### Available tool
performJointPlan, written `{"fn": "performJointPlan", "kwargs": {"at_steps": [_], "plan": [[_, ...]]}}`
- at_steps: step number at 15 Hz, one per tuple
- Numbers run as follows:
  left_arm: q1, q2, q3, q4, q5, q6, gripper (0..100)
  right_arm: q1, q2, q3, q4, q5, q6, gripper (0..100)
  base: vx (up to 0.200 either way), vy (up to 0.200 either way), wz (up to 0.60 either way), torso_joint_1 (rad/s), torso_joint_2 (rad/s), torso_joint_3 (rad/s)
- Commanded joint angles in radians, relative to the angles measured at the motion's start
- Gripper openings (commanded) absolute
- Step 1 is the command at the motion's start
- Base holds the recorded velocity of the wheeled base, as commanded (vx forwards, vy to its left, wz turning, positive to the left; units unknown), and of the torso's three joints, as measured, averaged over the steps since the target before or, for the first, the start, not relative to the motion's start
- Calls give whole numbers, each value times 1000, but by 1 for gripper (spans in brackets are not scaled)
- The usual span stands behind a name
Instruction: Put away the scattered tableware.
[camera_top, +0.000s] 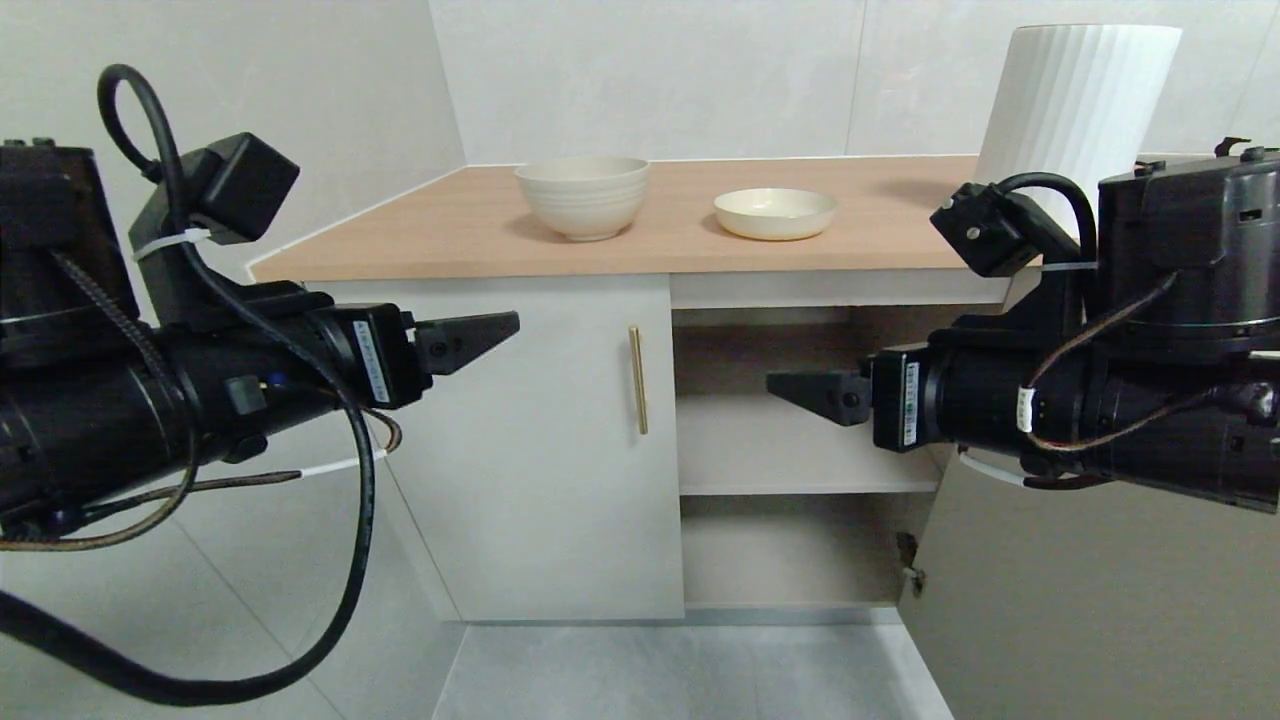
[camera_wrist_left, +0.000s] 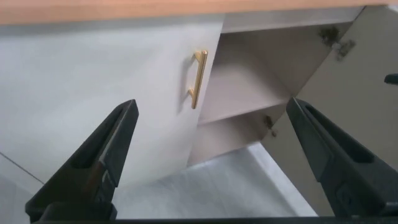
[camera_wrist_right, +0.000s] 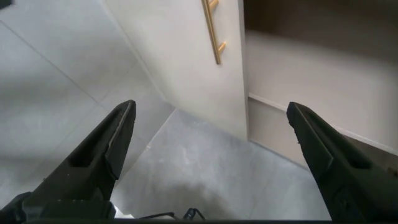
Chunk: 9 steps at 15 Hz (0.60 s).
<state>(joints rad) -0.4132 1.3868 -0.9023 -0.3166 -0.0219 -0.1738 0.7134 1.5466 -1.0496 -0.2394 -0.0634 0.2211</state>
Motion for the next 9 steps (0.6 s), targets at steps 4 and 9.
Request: {"fn": "performJointPlan", "kwargs": {"at_steps": [4, 9], "plan": [[-3, -25, -4, 1, 2, 5, 100, -12, 18, -12, 3, -1, 0, 100, 0, 0, 0, 0, 0, 0], [-3, -54, -20, 56, 2, 20, 100, -12, 17, -10, 3, -1, 0, 100, 120, 0, 0, 0, 1, 3]]}}
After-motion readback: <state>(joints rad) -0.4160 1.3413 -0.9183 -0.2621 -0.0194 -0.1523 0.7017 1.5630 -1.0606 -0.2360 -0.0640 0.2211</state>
